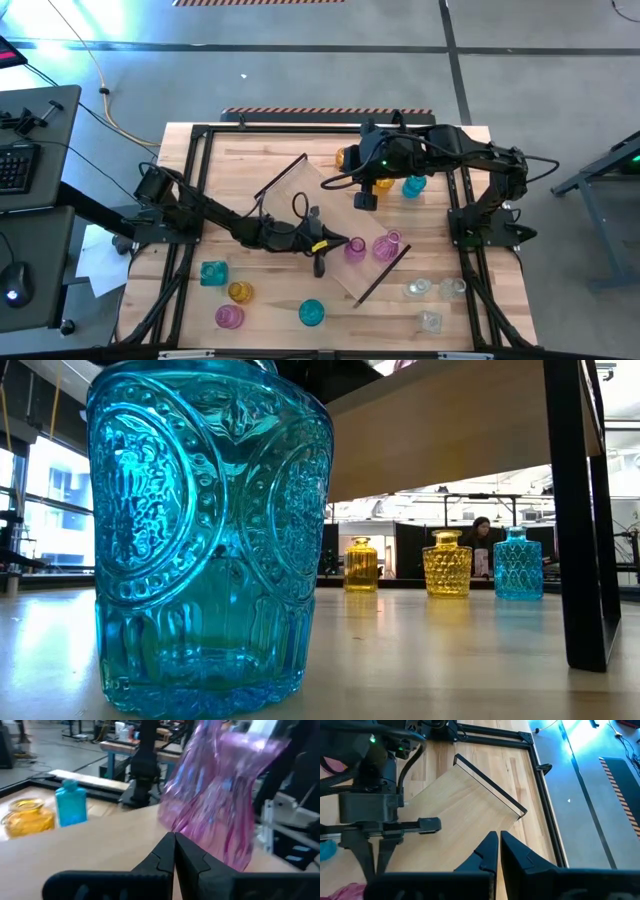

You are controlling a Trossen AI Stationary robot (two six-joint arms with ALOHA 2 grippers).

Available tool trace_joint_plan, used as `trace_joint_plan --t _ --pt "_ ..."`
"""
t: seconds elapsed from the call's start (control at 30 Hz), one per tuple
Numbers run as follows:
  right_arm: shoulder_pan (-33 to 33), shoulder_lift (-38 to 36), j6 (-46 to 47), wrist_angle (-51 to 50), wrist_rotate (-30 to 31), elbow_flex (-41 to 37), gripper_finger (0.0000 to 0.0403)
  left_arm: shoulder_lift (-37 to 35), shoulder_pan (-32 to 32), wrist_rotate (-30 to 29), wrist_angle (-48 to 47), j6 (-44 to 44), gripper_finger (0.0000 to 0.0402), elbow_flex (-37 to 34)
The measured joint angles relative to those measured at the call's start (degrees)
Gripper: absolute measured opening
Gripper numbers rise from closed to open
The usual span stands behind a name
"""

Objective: Sort vases onto shelf
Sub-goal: Put the top pink flower vase on the shelf aligned with the other pink flower vase

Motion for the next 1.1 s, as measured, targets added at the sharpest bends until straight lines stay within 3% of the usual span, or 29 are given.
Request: trace_joint_plan --t 0.5,1.1 --pt "0.00 0.00 0.66 0.00 -0.07 0.00 0.0000 0.00 -1.69 0.27 -1.42 0.65 0.0000 2.76" --pt "0.00 0.00 0.66 0.02 -0.11 0.00 0.0000 -0.02 -1.69 7.08 -4.77 1.44 0.0000 6.25"
